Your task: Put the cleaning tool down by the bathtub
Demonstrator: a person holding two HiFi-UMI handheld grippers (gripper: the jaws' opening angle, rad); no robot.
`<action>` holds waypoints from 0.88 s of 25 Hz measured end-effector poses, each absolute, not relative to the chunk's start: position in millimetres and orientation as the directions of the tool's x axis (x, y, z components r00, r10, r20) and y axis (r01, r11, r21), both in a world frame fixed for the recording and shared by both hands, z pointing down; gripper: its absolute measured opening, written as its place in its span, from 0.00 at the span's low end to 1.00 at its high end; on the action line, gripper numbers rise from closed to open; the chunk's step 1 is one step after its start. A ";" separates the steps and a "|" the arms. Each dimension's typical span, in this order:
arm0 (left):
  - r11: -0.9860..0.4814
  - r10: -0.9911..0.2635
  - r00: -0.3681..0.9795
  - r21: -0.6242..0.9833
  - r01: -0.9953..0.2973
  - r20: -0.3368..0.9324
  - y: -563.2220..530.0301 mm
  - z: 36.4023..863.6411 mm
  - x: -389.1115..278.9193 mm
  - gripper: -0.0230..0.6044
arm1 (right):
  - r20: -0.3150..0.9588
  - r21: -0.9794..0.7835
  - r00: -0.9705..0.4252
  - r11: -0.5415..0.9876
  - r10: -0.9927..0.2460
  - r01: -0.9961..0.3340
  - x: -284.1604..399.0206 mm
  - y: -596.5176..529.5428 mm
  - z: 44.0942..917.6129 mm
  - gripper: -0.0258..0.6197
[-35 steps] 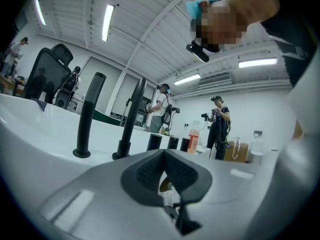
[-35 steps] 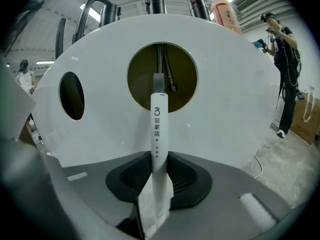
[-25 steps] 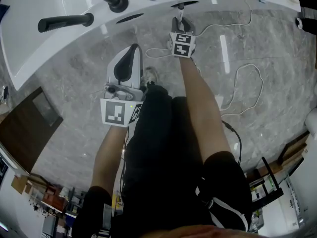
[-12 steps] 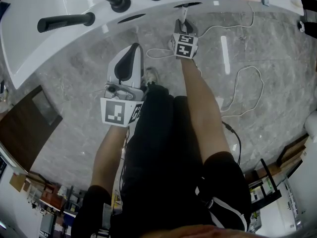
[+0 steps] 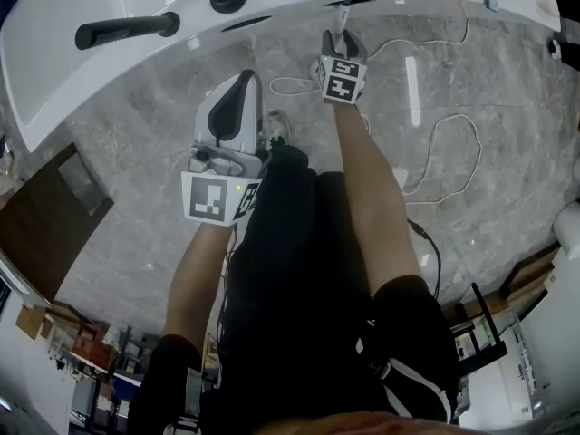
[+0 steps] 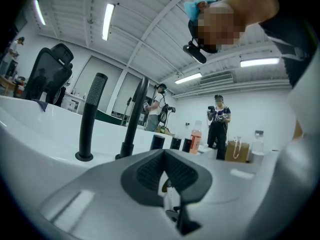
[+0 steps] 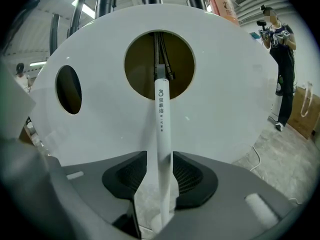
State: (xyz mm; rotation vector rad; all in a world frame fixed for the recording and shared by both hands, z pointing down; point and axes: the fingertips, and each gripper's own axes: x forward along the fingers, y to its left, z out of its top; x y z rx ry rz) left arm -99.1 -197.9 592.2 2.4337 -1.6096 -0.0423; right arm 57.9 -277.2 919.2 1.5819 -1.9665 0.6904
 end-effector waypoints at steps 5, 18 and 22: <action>-0.369 -0.911 0.397 0.213 -0.905 0.108 -192.2 574.1 -98.3 0.05 | 0.699 -0.059 -0.166 0.175 -0.695 -0.983 66.1 -260.7 904.5 0.27; -0.347 -0.919 0.379 0.231 -0.909 0.112 -145.3 463.1 -87.7 0.05 | 0.728 -0.131 -0.212 0.172 -0.651 -0.976 64.9 -188.4 782.8 0.04; -0.337 -0.920 0.373 0.236 -0.911 0.124 -120.3 421.8 -74.7 0.05 | 0.715 -0.163 -0.241 0.179 -0.656 -0.970 64.8 -160.6 720.2 0.04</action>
